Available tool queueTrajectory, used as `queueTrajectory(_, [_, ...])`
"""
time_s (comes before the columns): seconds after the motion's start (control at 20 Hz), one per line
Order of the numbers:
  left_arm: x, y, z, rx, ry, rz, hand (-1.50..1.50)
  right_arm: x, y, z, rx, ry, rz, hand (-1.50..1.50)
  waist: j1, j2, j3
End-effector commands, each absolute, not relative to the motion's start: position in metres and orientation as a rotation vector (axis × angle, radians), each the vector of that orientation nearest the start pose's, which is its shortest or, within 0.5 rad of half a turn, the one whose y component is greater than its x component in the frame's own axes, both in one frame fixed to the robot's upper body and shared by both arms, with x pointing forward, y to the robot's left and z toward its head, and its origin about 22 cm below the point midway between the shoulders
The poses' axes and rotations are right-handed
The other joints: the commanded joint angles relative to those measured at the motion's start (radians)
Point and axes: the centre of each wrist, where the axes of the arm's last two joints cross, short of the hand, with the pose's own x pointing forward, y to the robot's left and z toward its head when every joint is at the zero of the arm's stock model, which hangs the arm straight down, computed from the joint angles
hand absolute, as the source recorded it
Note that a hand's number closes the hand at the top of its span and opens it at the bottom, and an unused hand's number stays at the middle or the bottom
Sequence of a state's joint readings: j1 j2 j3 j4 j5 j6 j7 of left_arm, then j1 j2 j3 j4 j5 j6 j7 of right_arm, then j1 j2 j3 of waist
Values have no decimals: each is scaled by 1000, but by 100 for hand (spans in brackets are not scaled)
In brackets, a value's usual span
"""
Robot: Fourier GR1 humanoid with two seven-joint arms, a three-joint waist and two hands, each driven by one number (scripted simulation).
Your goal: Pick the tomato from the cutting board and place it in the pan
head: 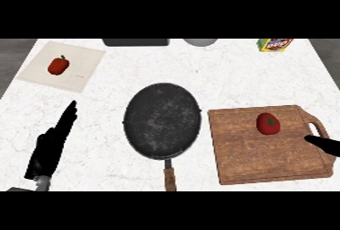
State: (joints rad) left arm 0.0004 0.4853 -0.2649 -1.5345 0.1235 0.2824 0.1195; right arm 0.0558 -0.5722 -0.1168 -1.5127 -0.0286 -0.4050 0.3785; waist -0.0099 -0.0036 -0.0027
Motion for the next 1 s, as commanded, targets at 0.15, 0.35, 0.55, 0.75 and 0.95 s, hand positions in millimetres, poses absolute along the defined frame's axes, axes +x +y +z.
queueTrajectory(0.15, [226, 297, 7, 325, -1376, -248, 0, 231, -410, 116, -810, -971, 182, -150, 14, 2, 1])
queueTrajectory(0.35, [222, 273, 4, 342, -1378, -269, 0, 254, -387, 136, -694, -976, 266, -150, 20, 3, 2])
queueTrajectory(0.55, [234, 286, 17, 329, -1390, -270, 0, 287, -362, 166, -619, -949, 349, -150, 30, 6, 2])
queueTrajectory(0.75, [227, 282, 3, 353, -1383, -256, 0, 300, -374, 163, -608, -857, 413, -150, 19, 5, 2])
queueTrajectory(0.95, [228, 296, 12, 320, -1378, -278, 0, 329, -327, 163, -558, -778, 422, -150, 26, 5, 2])
